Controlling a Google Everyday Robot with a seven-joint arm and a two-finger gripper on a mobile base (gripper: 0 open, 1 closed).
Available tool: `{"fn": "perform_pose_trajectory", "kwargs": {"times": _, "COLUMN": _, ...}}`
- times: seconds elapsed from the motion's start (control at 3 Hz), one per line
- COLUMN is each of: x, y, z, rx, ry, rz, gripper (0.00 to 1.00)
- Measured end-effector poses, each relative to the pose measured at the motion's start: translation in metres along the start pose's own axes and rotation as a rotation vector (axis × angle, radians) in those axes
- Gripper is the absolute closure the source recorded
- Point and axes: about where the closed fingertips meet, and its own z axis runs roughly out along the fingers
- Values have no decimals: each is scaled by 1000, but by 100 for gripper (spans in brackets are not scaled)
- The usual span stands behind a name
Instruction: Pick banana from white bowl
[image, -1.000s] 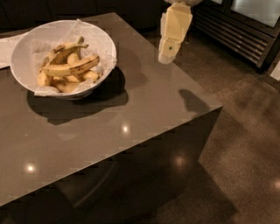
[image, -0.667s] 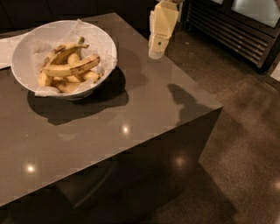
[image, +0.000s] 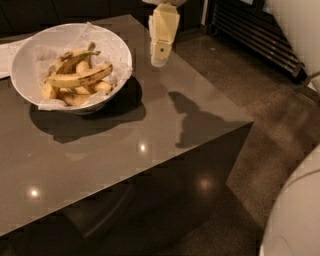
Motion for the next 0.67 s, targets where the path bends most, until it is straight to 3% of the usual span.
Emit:
{"fn": "perform_pose_trajectory", "kwargs": {"times": 0.33, "x": -2, "y": -6, "z": 0, "rx": 26, "ry": -18, "rz": 6, "gripper": 0}}
{"fn": "perform_pose_trajectory", "kwargs": {"times": 0.67, "x": -30, "y": -14, "z": 14, "rx": 3, "ry": -48, "rz": -52, "gripper": 0}}
